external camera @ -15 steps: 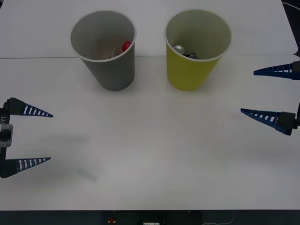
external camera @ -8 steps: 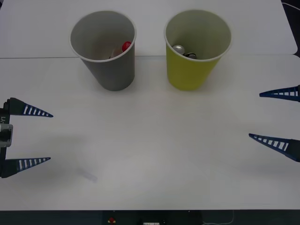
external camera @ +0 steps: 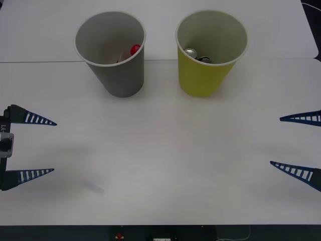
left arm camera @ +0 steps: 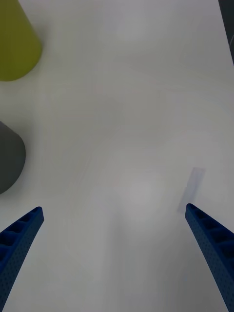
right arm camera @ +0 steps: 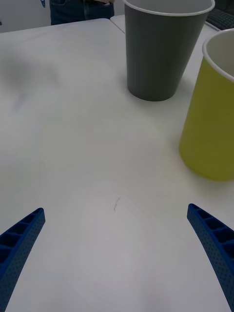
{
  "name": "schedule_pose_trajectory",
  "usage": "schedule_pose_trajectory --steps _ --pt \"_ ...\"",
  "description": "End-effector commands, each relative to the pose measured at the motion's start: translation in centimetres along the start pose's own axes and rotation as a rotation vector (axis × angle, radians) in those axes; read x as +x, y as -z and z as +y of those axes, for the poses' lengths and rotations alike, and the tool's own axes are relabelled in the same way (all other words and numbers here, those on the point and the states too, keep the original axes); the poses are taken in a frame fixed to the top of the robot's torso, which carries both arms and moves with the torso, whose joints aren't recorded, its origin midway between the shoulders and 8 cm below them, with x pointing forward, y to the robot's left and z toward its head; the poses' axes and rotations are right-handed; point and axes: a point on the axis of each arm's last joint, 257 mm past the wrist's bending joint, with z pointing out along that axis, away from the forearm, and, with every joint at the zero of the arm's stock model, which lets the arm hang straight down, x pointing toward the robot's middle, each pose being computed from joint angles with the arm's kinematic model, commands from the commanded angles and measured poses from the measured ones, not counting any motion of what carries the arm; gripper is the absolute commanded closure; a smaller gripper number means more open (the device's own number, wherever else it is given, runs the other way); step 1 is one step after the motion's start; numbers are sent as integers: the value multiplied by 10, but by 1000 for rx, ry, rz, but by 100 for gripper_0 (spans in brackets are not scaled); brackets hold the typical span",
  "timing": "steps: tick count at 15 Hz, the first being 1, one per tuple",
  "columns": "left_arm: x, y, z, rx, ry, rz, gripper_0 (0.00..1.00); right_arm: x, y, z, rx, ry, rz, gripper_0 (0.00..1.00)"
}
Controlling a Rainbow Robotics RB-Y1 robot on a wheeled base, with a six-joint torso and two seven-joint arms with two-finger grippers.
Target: Put the can into the green bin and the plastic bottle into the gray bin
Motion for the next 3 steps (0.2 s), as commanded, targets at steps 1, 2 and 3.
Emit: schedule_pose_trajectory --steps 1,2,3 --pt "0 0 0 0 0 0 0 2 0 2 -2 7 2 0" --pt "0 0 0 0 0 0 0 2 0 1 -1 7 2 0" --pt "0 0 0 0 0 0 0 2 0 1 2 -1 2 0"
